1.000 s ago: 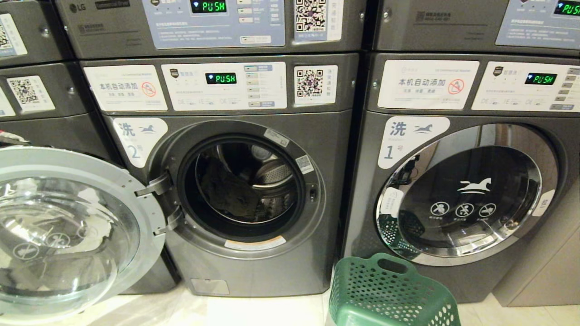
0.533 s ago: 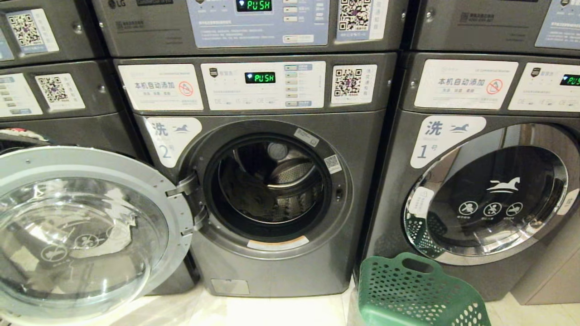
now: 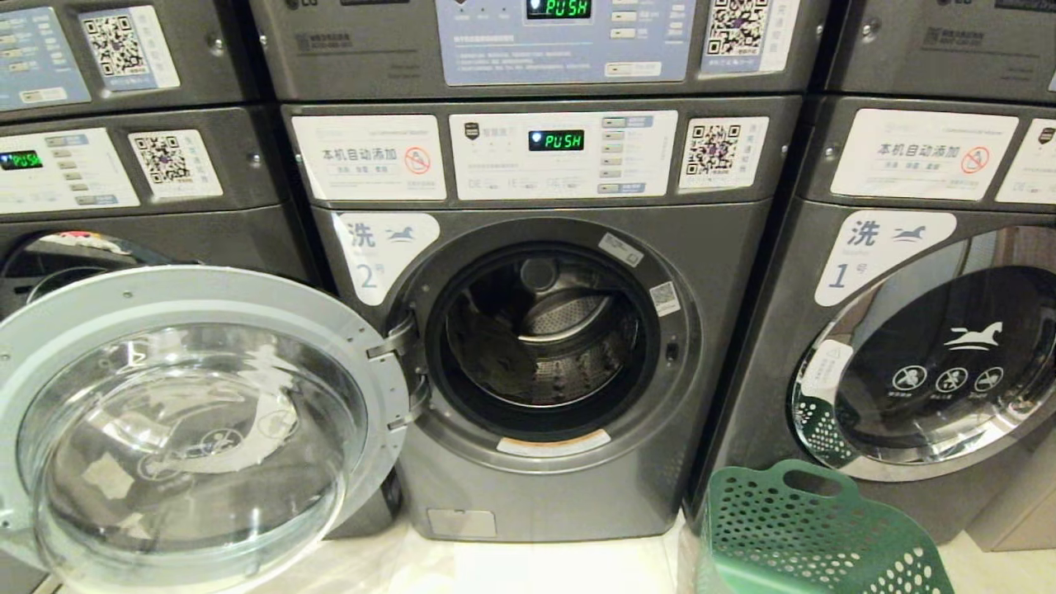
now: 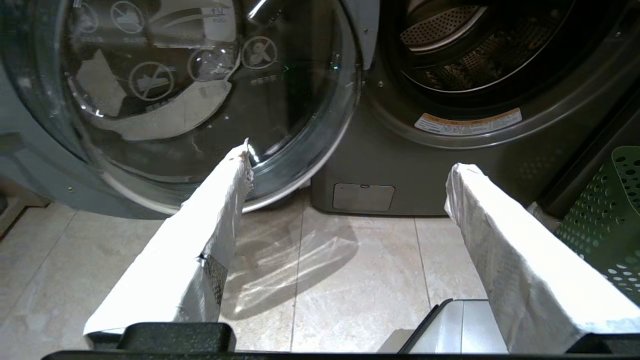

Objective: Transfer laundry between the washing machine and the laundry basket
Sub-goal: Pick a cloth and place it into the basket

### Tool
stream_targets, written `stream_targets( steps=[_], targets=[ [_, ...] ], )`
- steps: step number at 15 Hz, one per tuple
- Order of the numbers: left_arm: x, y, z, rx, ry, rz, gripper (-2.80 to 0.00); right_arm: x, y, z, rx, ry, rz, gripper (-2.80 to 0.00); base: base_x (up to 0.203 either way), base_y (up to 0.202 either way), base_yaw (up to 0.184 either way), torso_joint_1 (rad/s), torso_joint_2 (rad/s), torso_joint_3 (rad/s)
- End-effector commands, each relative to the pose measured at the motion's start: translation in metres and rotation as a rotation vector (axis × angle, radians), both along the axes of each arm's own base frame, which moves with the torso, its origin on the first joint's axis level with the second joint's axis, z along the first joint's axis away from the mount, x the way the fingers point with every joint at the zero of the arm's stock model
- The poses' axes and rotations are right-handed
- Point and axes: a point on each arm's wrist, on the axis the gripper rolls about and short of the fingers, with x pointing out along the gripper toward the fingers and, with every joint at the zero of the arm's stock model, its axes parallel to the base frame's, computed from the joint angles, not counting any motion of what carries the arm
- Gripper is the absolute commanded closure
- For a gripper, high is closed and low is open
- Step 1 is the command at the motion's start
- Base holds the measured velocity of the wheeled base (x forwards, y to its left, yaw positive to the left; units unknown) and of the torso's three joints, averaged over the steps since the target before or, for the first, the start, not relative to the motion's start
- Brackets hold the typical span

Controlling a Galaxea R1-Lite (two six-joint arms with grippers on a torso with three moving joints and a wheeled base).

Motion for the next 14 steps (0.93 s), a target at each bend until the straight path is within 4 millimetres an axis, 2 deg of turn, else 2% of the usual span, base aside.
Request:
stream_targets(
  steps=[1, 9, 14],
  targets=[
    [-0.0002, 0.0000, -0.0002, 0.000, -0.001, 0.001, -2.80, -0.0001, 0.0000, 0.0000, -0.002, -0.001, 0.001, 0.00, 0.000, 0.195, -0.002, -0.002, 0.00, 0.002],
    [-0.0001, 0.0000, -0.0002, -0.002, 0.000, 0.001, -2.80, -0.0001, 0.0000, 0.0000, 0.003, -0.001, 0.001, 0.00, 0.000, 0.192, -0.003, 0.003, 0.00, 0.002],
    [-0.0002, 0.0000, -0.0002, -0.002, -0.001, 0.001, -2.80, -0.0001, 0.0001, 0.0000, -0.005, -0.001, 0.004, 0.00, 0.000, 0.038, -0.001, 0.000, 0.00, 0.001]
  ],
)
